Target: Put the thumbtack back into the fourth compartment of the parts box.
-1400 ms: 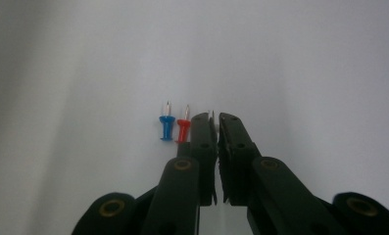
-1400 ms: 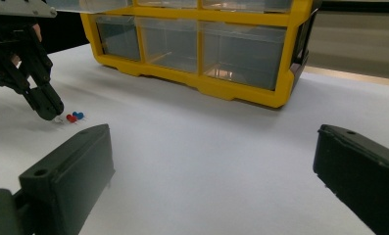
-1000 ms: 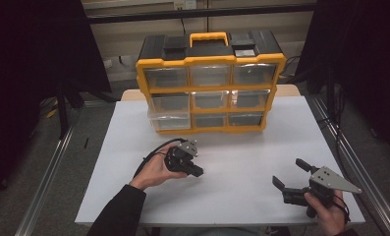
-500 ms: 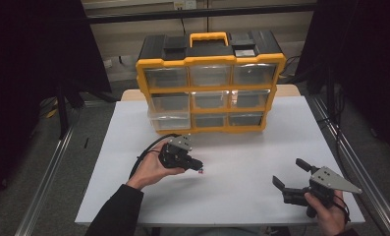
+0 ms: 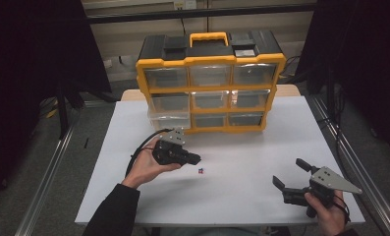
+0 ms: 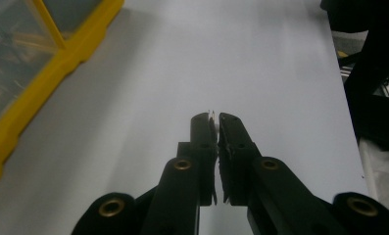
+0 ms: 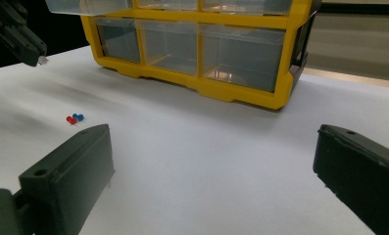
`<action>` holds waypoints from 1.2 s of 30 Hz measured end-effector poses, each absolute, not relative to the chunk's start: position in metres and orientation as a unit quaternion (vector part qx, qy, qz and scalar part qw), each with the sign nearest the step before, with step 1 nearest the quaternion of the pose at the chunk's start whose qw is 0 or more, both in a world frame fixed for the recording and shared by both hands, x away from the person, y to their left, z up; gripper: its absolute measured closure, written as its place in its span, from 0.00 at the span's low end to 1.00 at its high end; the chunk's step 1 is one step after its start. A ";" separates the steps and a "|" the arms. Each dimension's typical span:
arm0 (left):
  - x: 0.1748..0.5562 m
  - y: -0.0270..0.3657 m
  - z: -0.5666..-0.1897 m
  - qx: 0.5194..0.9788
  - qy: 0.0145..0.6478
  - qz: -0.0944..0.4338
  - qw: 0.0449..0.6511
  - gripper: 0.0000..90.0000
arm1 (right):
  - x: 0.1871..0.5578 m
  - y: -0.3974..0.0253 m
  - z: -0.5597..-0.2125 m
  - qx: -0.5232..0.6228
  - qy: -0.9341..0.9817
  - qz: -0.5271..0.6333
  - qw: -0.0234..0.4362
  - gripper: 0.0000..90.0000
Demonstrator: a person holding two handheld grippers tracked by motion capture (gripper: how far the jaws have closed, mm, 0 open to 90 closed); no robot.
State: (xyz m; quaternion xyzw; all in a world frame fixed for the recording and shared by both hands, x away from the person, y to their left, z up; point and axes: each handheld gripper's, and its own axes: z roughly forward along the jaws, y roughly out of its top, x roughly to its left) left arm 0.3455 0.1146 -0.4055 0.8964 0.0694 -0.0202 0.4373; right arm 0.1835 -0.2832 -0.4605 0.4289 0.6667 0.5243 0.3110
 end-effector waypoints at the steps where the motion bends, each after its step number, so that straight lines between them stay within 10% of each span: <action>1: 0.346 0.116 -0.403 0.898 0.062 -0.017 0.436 0.95 | 0.184 -0.283 -0.461 0.429 0.667 0.524 0.311 0.01; 36: 0.351 0.140 -0.346 0.865 0.070 0.037 0.496 0.95 | 0.184 -0.283 -0.460 0.429 0.666 0.525 0.312 0.01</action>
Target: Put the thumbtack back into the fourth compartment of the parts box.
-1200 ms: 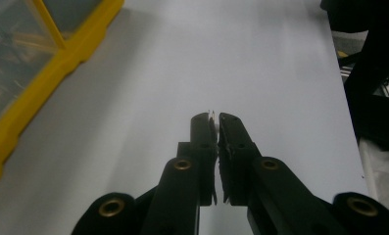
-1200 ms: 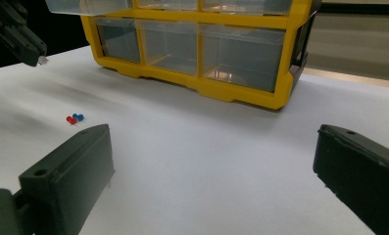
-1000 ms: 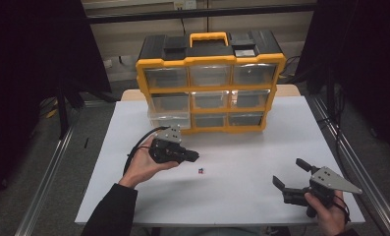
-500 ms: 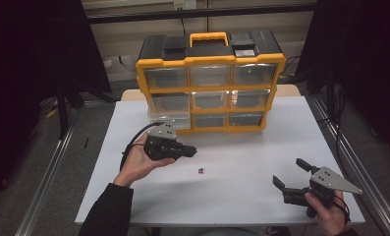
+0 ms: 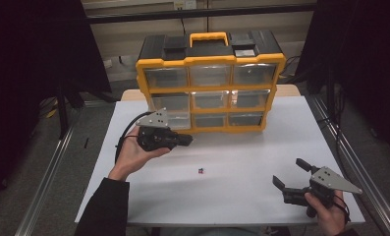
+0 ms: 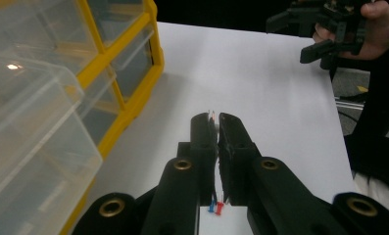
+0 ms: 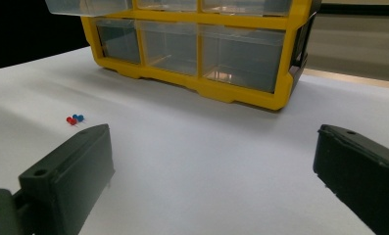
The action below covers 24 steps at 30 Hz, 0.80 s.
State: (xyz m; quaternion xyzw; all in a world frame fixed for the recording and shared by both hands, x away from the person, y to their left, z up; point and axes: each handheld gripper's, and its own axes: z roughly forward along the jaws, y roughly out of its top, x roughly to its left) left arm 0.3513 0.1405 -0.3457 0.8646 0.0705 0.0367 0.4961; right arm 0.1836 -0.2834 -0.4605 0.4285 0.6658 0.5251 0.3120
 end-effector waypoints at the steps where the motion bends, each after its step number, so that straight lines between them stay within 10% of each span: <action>1: 0.351 0.141 -0.344 0.862 0.076 0.036 0.500 0.95 | 0.184 -0.283 -0.460 0.428 0.666 0.525 0.312 0.01; 24: 0.377 0.169 -0.296 0.846 0.108 0.087 0.515 0.95 | 0.183 -0.284 -0.460 0.428 0.665 0.526 0.313 0.01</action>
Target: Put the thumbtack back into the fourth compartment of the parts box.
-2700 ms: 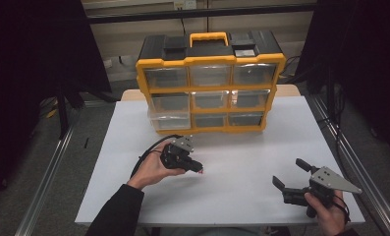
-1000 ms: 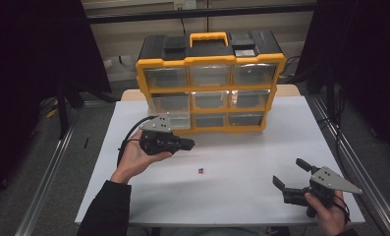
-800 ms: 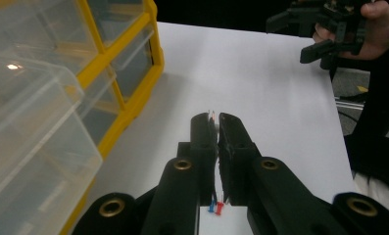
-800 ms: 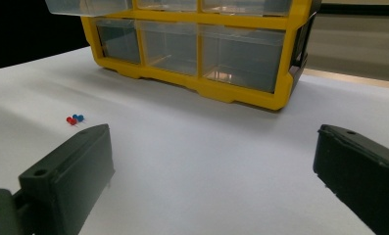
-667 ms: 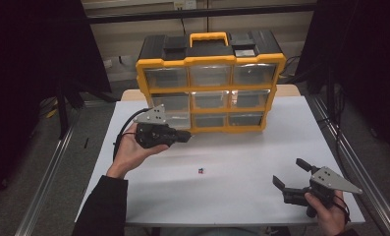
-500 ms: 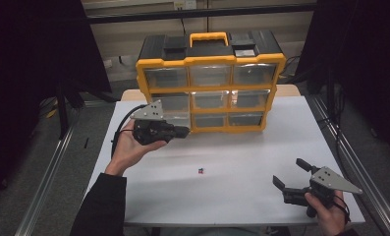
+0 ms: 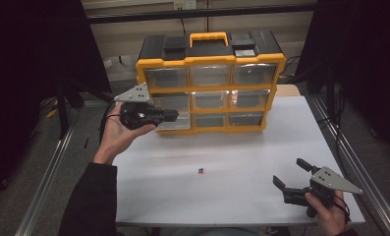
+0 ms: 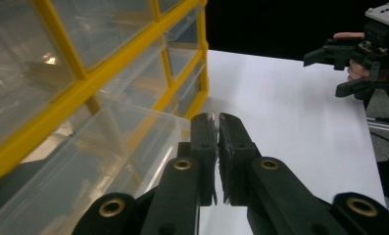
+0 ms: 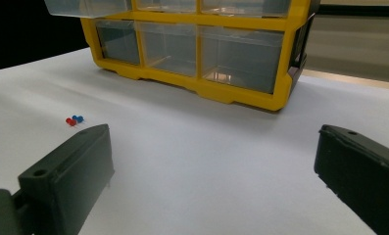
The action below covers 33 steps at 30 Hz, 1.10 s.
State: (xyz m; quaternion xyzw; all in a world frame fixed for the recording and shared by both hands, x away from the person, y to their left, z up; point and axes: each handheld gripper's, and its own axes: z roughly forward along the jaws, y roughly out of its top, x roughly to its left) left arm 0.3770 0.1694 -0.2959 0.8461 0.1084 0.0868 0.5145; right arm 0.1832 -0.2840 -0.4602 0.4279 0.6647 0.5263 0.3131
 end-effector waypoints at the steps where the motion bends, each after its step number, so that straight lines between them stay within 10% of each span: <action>1: 0.378 0.171 -0.294 0.846 0.109 0.088 0.514 0.95 | 0.183 -0.284 -0.460 0.428 0.665 0.526 0.313 0.01; 33: 0.438 0.161 -0.285 0.915 0.152 0.109 0.358 0.95 | 0.184 -0.284 -0.460 0.429 0.665 0.525 0.313 0.01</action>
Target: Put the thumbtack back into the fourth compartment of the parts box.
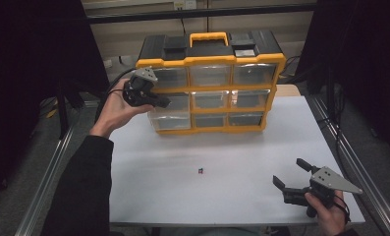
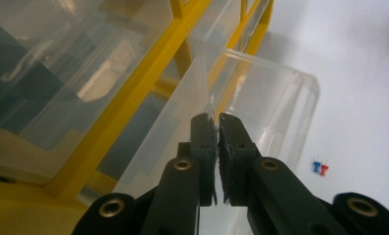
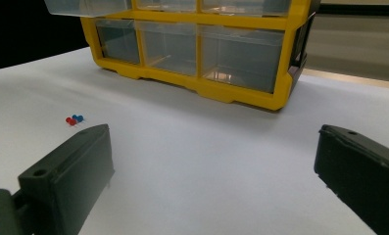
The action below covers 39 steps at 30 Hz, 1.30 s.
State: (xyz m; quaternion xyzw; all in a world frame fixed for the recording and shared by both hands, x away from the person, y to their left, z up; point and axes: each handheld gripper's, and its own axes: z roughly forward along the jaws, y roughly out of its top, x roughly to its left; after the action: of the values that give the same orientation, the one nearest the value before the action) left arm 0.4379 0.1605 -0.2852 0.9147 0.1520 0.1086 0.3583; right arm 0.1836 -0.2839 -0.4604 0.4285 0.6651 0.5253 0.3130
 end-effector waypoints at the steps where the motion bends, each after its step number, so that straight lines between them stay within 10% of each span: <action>1: 0.440 0.159 -0.286 0.918 0.154 0.111 0.349 0.95 | 0.184 -0.284 -0.460 0.429 0.665 0.525 0.313 0.01; 39: 0.456 0.148 -0.302 0.939 0.165 0.061 0.294 0.88 | 0.183 -0.284 -0.461 0.428 0.667 0.525 0.309 0.01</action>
State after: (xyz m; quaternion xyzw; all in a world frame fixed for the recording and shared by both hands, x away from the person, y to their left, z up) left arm 0.4556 0.1475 -0.3022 0.9394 0.1649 0.0607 0.2944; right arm 0.1832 -0.2843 -0.4605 0.4278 0.6673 0.5254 0.3093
